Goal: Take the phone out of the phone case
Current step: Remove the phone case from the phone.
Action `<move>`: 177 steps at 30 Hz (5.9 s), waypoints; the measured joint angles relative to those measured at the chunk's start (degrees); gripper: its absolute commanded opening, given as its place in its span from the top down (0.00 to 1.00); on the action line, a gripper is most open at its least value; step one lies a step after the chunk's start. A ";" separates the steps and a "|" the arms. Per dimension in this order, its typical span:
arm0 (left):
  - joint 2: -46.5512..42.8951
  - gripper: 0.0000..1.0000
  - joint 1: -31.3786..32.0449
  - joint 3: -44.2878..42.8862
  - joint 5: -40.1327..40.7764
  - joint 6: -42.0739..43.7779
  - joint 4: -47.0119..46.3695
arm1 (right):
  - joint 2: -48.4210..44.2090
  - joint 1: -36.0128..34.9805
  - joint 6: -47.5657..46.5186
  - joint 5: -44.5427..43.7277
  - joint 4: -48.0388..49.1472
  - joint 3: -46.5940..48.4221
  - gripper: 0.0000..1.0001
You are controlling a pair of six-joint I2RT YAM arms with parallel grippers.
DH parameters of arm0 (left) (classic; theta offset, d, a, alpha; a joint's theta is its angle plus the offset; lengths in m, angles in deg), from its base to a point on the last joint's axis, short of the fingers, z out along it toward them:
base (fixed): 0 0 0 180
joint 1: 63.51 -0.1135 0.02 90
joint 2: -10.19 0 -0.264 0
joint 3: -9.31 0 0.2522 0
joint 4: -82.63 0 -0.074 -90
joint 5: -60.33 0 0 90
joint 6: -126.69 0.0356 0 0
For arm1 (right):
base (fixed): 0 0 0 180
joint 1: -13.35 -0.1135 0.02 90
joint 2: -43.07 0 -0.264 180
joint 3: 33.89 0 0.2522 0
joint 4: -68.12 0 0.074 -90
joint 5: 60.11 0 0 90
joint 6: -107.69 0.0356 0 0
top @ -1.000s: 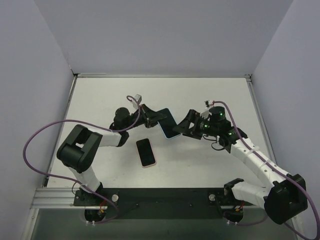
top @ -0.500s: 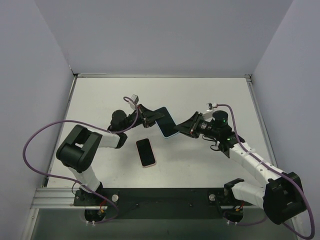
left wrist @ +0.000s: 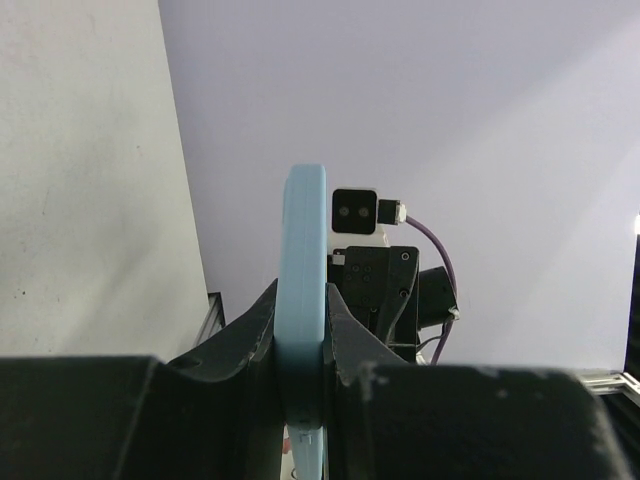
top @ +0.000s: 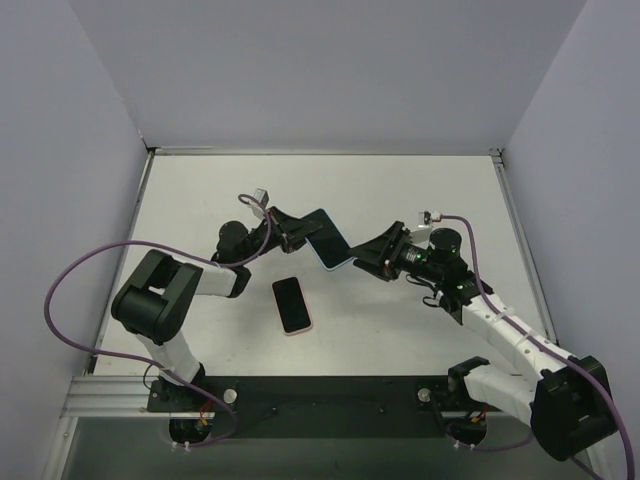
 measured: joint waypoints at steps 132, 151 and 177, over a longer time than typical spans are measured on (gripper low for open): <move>0.59 1.00 1.97 -18.21 -15.65 -15.52 -5.18 | 6.82 1.79 17.22 22.34 41.53 1.57 1.00; -2.91 1.00 5.29 -20.33 -16.33 -3.32 10.43 | -6.40 -1.44 -35.19 18.01 -15.93 13.51 0.37; -3.74 1.00 3.56 -19.04 -9.44 -1.79 16.41 | -13.70 -1.90 -7.21 -2.32 4.81 -0.44 0.54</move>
